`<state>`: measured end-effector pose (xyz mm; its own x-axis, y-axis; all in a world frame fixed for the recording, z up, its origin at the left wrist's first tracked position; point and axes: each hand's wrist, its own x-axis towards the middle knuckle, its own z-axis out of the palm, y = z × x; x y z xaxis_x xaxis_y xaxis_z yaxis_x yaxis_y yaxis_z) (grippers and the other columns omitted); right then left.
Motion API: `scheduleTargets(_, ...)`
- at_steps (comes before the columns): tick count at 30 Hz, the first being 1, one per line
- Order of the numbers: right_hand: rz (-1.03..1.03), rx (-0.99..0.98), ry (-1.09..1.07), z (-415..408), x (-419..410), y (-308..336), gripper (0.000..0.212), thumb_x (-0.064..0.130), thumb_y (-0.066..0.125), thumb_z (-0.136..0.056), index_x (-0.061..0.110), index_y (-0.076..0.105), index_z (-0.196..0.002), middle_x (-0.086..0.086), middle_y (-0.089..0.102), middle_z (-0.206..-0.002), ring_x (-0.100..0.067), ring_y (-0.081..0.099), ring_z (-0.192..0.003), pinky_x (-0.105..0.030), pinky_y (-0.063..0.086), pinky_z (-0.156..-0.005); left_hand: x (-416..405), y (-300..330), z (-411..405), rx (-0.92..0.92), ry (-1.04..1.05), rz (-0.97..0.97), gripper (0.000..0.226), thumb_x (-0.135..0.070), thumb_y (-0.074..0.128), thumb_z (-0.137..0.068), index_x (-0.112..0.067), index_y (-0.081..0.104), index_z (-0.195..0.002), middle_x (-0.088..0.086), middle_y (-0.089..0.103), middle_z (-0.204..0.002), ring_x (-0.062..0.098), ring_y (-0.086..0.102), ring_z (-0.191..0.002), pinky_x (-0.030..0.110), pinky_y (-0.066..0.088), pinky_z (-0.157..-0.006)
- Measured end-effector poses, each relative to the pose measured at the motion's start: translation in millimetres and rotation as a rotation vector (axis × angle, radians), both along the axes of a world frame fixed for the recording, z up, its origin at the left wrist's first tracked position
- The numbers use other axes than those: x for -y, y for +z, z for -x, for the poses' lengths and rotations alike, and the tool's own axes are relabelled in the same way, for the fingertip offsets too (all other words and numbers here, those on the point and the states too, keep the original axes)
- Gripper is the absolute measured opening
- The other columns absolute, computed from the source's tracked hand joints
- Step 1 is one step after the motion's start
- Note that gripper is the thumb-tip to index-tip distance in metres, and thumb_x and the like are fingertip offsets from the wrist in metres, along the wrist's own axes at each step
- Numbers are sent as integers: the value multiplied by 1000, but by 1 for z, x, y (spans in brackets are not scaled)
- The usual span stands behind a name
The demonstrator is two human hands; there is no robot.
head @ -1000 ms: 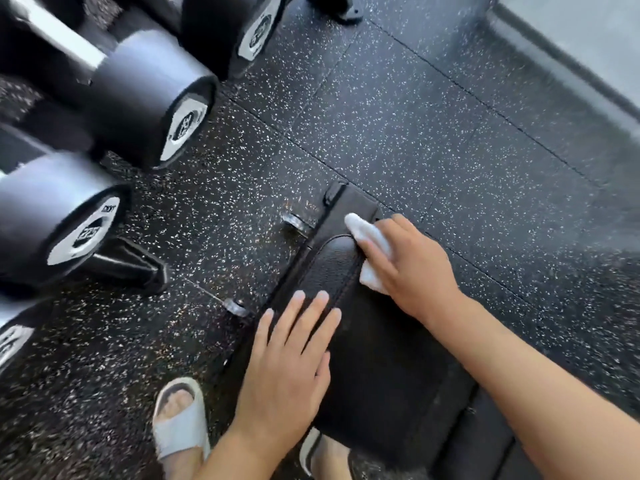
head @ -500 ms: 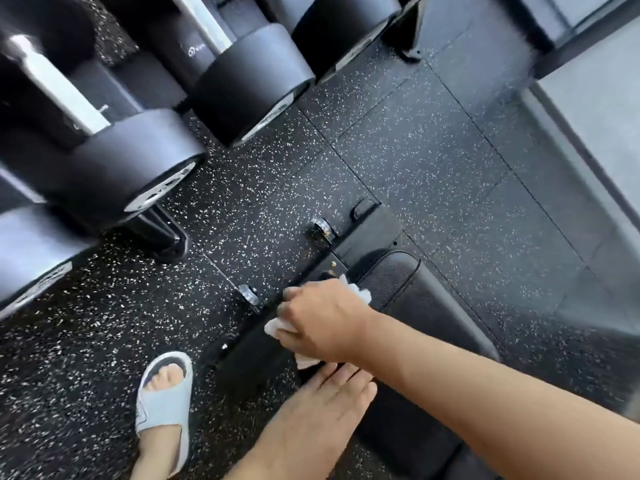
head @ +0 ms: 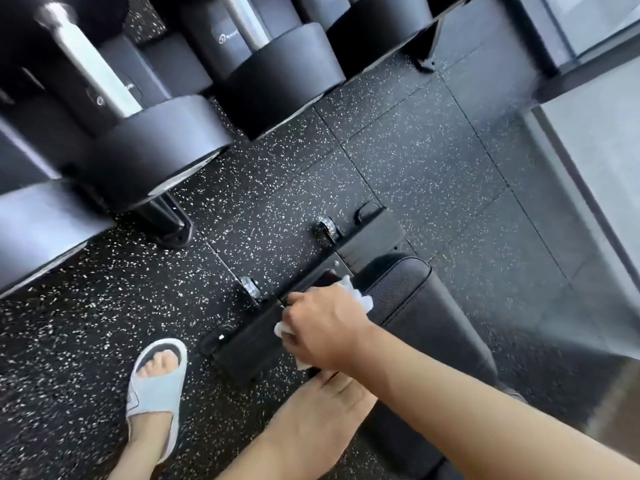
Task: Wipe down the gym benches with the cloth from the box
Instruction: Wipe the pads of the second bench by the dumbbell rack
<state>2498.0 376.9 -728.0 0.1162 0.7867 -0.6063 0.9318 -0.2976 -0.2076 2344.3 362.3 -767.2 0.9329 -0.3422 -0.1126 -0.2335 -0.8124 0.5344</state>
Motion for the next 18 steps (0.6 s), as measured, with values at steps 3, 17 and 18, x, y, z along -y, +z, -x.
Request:
scheduleTargets(3,-18,39,-27,-33,8,-3,40,48,46,-97,18,60,-75,4,54,-75,-27,56,-65,-30,34,-51,-2,3,1,102,14,-14,53,-27,50,-88,-20,59,-141,0,58,-151,22,48,-141,37,37,-117)
scheduleTargets(17,-562,129,-346,-16,84,4,26,35,58,-99,13,61,-85,-5,54,-86,-24,46,-71,-32,33,-65,-23,39,-14,-59,-204,-93,59,-29,45,-87,-25,63,-144,-6,66,-139,15,63,-128,37,45,-117)
scheduleTargets(18,-602,101,-335,-11,98,5,26,33,58,-99,10,63,-88,-6,54,-86,-24,45,-71,-31,30,-65,-25,41,-16,-55,-228,-97,57,-29,47,-88,-24,64,-142,-6,67,-136,15,64,-126,37,46,-116)
